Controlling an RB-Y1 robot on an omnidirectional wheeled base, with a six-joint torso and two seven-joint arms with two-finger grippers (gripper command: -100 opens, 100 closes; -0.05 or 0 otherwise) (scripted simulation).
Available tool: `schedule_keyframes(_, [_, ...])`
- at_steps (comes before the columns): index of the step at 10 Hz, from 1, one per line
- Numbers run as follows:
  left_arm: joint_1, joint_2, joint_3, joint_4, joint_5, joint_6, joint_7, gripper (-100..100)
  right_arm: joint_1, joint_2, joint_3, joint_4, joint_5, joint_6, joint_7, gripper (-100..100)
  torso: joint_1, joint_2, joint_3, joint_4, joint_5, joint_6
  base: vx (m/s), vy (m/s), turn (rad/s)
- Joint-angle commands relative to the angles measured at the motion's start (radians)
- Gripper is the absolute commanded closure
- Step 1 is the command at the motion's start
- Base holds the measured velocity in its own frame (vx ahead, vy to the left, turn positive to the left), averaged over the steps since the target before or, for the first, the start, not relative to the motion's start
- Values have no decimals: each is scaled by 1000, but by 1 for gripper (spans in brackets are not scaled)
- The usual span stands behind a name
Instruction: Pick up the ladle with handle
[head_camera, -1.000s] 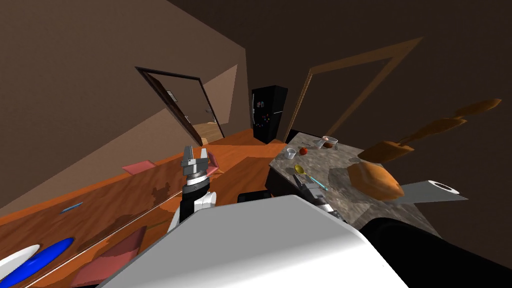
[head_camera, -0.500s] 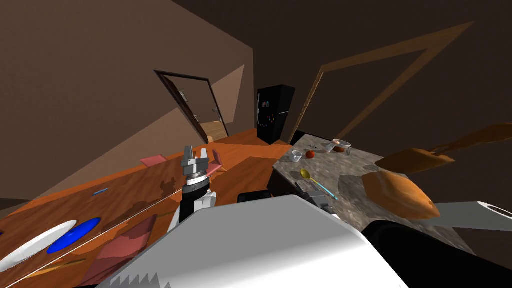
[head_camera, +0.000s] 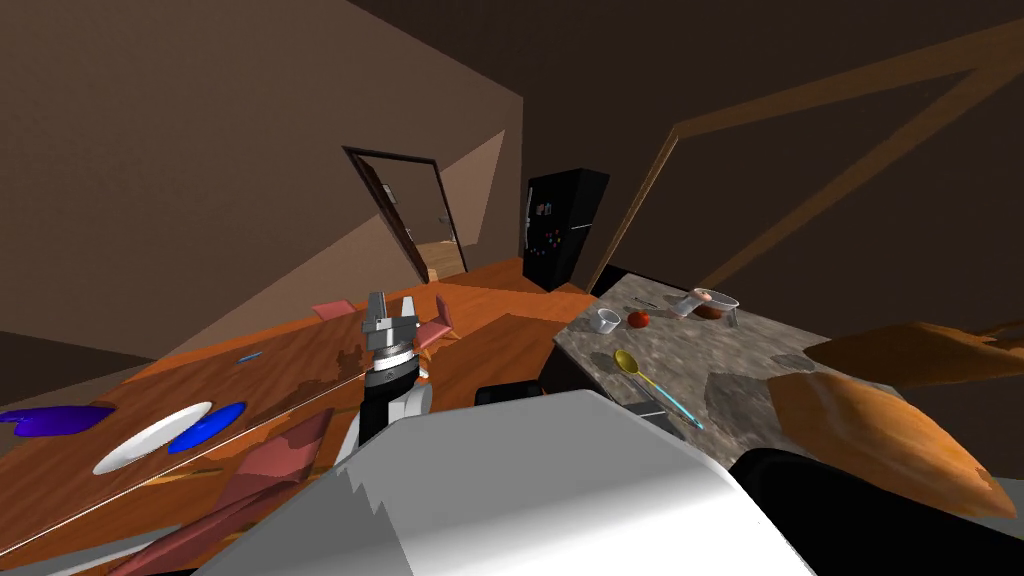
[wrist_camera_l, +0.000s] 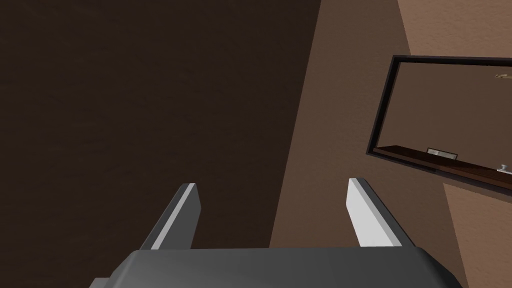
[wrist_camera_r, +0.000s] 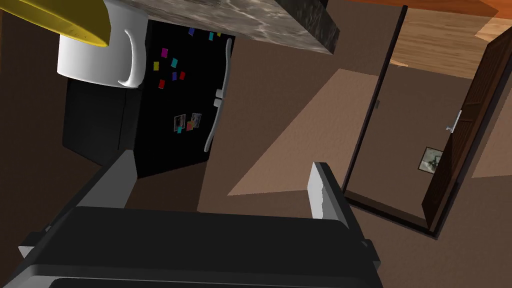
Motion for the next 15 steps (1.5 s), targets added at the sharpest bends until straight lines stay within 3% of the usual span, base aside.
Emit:
schedule_keyframes(1, [0,0,0,0,0,0,0,0,47,-23,-16,30,15,0,50,-100,0,0,0,0,0,0,30,-3,233])
schedule_keyframes(2, [0,0,0,0,0,0,0,0,47,-23,-16,30,15,0,67,-100,0,0,0,0,0,-1,30,-8,118])
schedule_keyframes(3, [0,0,0,0,0,0,0,0,90,-38,-25,46,30,7,98,-100,0,0,0,0,0,0,48,1,227])
schedule_keyframes(4, [0,0,0,0,0,0,0,0,90,-38,-25,46,30,7,120,-100,0,0,0,0,0,0,41,-5,115])
schedule_keyframes(5, [0,0,0,0,0,0,0,0,132,-54,-34,62,44,13,150,-100,0,0,0,0,0,0,49,-5,213])
schedule_keyframes(6, [0,0,0,0,0,0,0,0,132,-54,-34,62,44,13,170,-100,0,-1,0,0,0,0,39,-10,100])
schedule_keyframes(7, [0,0,0,0,0,0,0,0,169,-68,-44,77,57,20,206,-100,0,0,0,0,0,0,46,-5,205])
schedule_keyframes(8, [0,0,0,0,0,0,0,0,172,-68,-44,77,57,20,218,-100,0,-1,0,0,0,0,36,-10,102])
schedule_keyframes(9, [0,0,0,0,0,0,0,0,211,-82,-54,92,69,26,259,-100,0,0,0,0,0,0,38,-11,189])
schedule_keyframes(10, [0,0,0,0,0,0,0,0,211,-82,-54,92,69,26,264,-100,0,0,0,0,0,0,36,-15,100])
schedule_keyframes(11, [0,0,0,0,0,0,0,0,248,-95,-65,106,81,32,302,-100,0,0,0,0,0,0,54,-9,164])
schedule_keyframes(12, [0,0,0,0,0,0,0,0,248,-95,-65,106,81,32,308,-100,0,-1,-1,0,0,0,41,-14,112])
schedule_keyframes(14, [0,0,0,0,0,0,0,0,314,-120,-86,133,100,44,374,-100,-1,-1,0,0,0,0,55,-21,186])
schedule_keyframes(15, [0,0,0,0,0,0,0,0,314,-120,-86,133,100,44,387,-100,-1,-2,-1,0,0,0,49,-21,122])
